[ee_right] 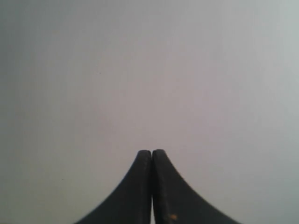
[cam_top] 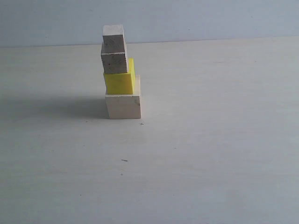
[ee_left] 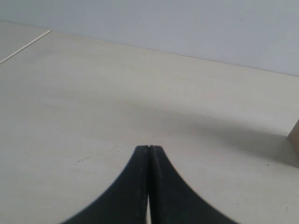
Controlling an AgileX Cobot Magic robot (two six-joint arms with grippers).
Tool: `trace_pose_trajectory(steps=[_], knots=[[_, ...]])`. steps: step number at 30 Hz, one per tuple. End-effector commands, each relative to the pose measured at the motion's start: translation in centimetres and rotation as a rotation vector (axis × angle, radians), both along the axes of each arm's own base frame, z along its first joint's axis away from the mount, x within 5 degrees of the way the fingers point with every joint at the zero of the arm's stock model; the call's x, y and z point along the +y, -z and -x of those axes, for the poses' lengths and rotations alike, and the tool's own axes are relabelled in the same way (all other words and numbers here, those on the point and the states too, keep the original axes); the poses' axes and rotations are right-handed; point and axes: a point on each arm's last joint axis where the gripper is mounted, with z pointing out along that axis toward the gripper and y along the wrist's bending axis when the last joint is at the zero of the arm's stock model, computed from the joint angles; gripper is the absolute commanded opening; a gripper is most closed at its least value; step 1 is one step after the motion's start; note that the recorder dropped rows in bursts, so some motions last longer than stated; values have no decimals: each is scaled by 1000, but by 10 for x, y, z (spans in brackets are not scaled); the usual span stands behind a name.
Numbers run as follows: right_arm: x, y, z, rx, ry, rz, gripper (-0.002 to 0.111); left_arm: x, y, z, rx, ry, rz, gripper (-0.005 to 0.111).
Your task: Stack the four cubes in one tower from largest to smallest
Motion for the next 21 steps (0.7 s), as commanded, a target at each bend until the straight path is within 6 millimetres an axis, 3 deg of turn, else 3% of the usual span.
trace_pose_trajectory(steps=[1, 8, 21], knots=[[-1, 9, 5, 8, 68, -27, 0, 0, 0, 0, -9, -1, -7, 0], [-1, 33, -10, 115, 78, -101, 0, 0, 0, 0, -9, -1, -7, 0], [0, 118, -35, 297, 76, -92, 0, 0, 0, 0, -9, -1, -7, 0]])
